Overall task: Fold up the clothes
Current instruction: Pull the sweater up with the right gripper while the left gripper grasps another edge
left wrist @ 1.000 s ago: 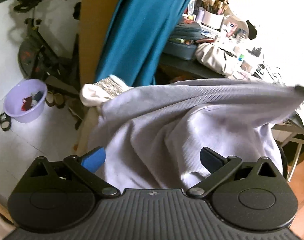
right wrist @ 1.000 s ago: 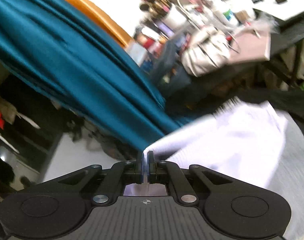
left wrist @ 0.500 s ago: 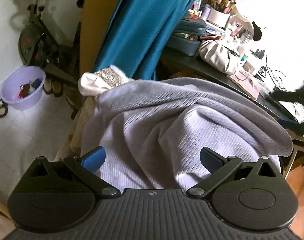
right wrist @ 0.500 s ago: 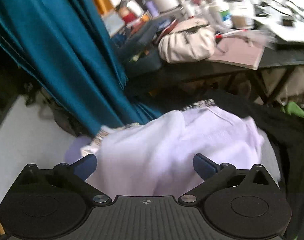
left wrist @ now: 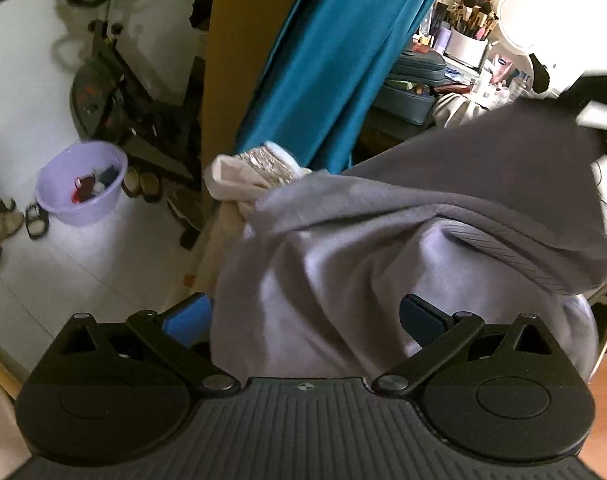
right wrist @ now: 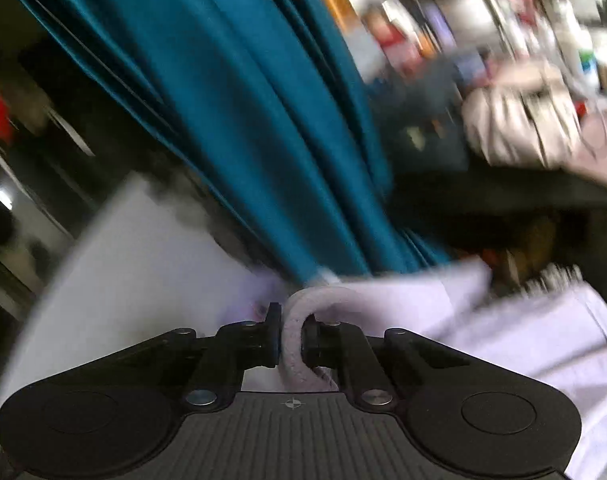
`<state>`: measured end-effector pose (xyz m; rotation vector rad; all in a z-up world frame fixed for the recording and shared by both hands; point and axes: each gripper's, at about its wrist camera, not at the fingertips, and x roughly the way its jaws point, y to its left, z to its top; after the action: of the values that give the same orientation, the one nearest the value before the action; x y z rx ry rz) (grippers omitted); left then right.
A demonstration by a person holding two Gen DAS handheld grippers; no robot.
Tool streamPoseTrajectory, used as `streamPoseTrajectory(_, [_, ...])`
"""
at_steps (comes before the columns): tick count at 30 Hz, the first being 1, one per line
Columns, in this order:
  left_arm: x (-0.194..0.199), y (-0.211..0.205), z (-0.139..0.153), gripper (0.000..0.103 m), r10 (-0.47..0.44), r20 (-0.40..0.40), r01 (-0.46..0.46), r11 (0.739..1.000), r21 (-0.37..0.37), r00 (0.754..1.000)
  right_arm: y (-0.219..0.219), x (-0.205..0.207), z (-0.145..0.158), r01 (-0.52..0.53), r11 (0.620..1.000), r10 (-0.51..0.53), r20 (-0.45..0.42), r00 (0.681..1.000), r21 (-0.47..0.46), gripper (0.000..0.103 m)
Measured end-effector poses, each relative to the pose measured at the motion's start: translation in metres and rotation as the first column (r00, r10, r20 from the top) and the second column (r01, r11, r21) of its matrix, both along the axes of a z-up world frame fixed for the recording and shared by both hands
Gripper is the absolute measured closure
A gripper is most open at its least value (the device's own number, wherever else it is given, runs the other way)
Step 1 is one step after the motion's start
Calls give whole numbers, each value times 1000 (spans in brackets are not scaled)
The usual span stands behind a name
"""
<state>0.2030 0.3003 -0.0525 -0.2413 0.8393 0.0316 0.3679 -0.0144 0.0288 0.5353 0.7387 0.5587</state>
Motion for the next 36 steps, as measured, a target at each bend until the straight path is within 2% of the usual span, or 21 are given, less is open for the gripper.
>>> streamPoseTrajectory(2, [4, 1, 4, 0, -11, 16, 11, 1000, 20, 1000, -21, -19, 31, 40, 993, -48, 70, 996, 113, 96])
streamPoseTrajectory(5, [9, -1, 13, 0, -43, 54, 41, 999, 24, 998, -68, -54, 60, 160, 964, -193, 145, 970, 213, 96])
streamPoseTrajectory(7, [13, -6, 20, 0, -77, 84, 75, 997, 25, 994, -107, -81, 70, 258, 926, -311, 174, 934, 274, 96])
streamPoseTrajectory(9, [17, -15, 26, 0, -122, 104, 119, 992, 29, 987, -145, -110, 72, 374, 878, -441, 198, 875, 299, 96])
streamPoseTrajectory(11, [21, -27, 28, 0, -181, 114, 178, 983, 37, 977, -186, -140, 58, 508, 809, -573, 204, 794, 295, 96])
streamPoseTrajectory(14, [27, -49, 25, 0, -274, 103, 269, 961, 59, 956, -233, -171, 9, 686, 683, -716, 43, 697, 251, 96])
streamPoseTrajectory(15, [29, -56, 22, 0, -299, 94, 294, 953, 67, 950, -241, -178, -10, 720, 663, -735, -5, 678, 207, 96])
streamPoseTrajectory(18, [35, -72, 13, 0, -343, 57, 338, 937, 91, 937, -247, -187, -75, 771, 635, -757, -155, 635, 51, 95])
streamPoseTrajectory(19, [36, -77, 9, 0, -349, 42, 344, 934, 97, 936, -244, -190, -96, 769, 638, -749, -211, 628, 20, 94])
streamPoseTrajectory(21, [37, -84, 5, 0, -362, 26, 357, 927, 113, 932, -233, -190, -127, 748, 663, -719, -299, 627, -27, 92])
streamPoseTrajectory(23, [39, -88, 1, 0, -380, 16, 374, 917, 138, 925, -212, -190, -145, 716, 694, -691, -348, 633, -76, 83])
streamPoseTrajectory(27, [45, -90, -7, 0, -383, -21, 382, 911, 154, 923, -184, -191, -134, 645, 749, -654, -332, 680, -152, 30])
streamPoseTrajectory(32, [55, -94, -16, 0, -362, -51, 365, 919, 150, 931, -159, -191, -88, 532, 809, -577, -162, 800, -250, 18])
streamPoseTrajectory(34, [58, -96, -21, 0, -357, -61, 363, 921, 145, 932, -148, -192, -70, 464, 839, -502, -78, 861, -283, 1])
streamPoseTrajectory(36, [60, -98, -25, 0, -355, -74, 363, 921, 144, 932, -126, -193, -59, 391, 841, -413, 23, 910, -373, 1])
